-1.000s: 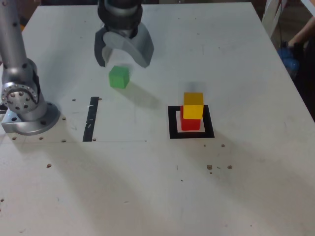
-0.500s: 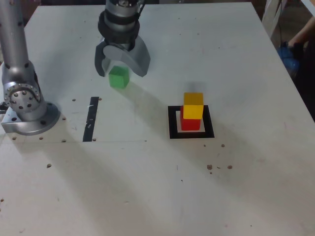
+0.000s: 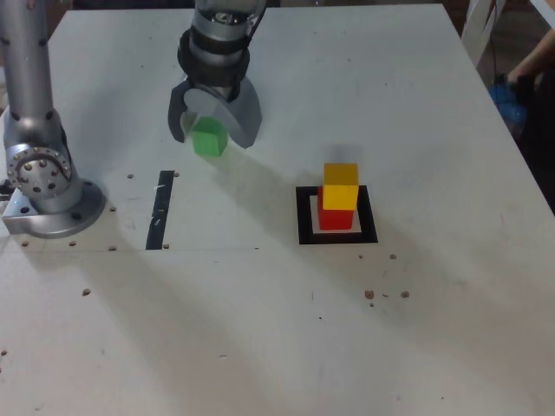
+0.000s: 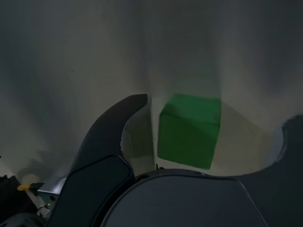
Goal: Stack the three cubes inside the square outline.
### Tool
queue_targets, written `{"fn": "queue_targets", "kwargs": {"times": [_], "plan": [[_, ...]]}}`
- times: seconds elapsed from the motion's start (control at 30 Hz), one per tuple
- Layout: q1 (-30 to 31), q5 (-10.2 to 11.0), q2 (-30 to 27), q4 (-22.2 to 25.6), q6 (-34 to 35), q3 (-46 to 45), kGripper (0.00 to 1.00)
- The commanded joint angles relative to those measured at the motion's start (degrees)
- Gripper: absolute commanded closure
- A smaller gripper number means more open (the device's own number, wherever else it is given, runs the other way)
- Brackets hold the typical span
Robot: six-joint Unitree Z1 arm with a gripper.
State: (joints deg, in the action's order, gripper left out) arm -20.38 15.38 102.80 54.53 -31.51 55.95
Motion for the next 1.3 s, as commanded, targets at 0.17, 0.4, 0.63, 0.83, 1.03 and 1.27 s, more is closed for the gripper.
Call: {"fn": "queue_targets", "kwargs": {"times": [0.17,0.4,0.63,0.83,1.03,1.27], "plan": [[0.0,-1.0,1.0,-0.2,-1.3,0.6,0.53],[-0.4,-1.0,1.5,-0.1,-1.7,0.6,0.63],[-1.2,-1.3,1.0,0.1,-1.8,0.8,0.79],[-1.8,-1.5,0.8,2.6,-1.8,2.5,0.85],[-1.8,-1.2,0.3,4.9,-1.8,4.1,0.88],[0.7,-1.9,-3.9,11.1,-0.2,9.4,0.88]]}}
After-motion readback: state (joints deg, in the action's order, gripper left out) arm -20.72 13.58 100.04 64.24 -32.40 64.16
